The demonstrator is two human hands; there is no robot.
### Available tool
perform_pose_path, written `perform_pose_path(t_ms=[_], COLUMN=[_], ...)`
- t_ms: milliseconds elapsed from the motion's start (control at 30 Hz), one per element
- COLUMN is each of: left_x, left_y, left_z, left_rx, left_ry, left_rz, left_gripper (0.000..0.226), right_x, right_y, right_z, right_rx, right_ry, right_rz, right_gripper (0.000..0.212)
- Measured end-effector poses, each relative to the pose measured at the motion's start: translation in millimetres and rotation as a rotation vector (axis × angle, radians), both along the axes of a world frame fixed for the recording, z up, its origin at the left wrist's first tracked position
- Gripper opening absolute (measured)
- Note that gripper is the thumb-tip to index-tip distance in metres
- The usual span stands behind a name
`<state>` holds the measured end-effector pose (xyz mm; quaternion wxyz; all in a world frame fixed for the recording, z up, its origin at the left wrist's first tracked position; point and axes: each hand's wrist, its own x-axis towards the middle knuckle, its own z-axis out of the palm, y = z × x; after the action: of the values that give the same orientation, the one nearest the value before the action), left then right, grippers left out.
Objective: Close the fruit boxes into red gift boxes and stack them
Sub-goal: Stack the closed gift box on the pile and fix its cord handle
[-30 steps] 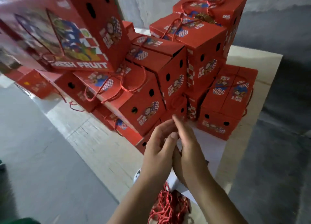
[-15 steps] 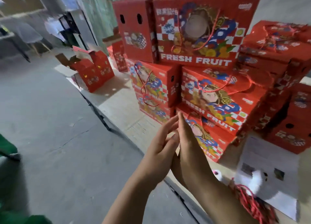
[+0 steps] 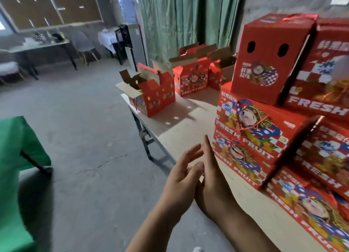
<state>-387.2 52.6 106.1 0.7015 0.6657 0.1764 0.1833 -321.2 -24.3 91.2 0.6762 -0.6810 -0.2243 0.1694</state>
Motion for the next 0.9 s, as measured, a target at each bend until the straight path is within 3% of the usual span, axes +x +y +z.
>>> perform_pose_path(t_ms=[100,200,367,600,700,900], left_x=[34.0,73.2,128.6,173.3,203.0,270.2], left_y=[53.1,114.4,211.3,351.9,438.2,598.7], left_z=[-5.8,-3.1,9.4,-16.0,-30.3,-46.7], left_rx=[-0.03,-0.114,-0.163,-0.127,-0.049,0.412], left_ry=[0.042,0.054,0.017,0.044,0.069,0.188], left_rz=[0.068,0.218,0.372,0.399,0.429,0.245], left_gripper=[0.034,0.036,0.032,0.031,0.029,0.023], right_x=[38.7,79.0,139.6,196.4,220.3,266.9], right_y=[49.0,110.1,210.5,333.9,398.2,542.4], right_z=[-11.7,-4.4,10.7,-4.8,-24.5,-55.3], right_rx=[-0.232,-0.303,-0.29,-0.38,-0.433,-0.638], right_ry=[-0.242,-0.287,-0.273,-0.385,-0.407,-0.372], right_rz=[0.159,0.206,0.289,0.268,0.224,0.115], right_gripper=[0.073,0.089,0.081,0.077,0.08,0.088])
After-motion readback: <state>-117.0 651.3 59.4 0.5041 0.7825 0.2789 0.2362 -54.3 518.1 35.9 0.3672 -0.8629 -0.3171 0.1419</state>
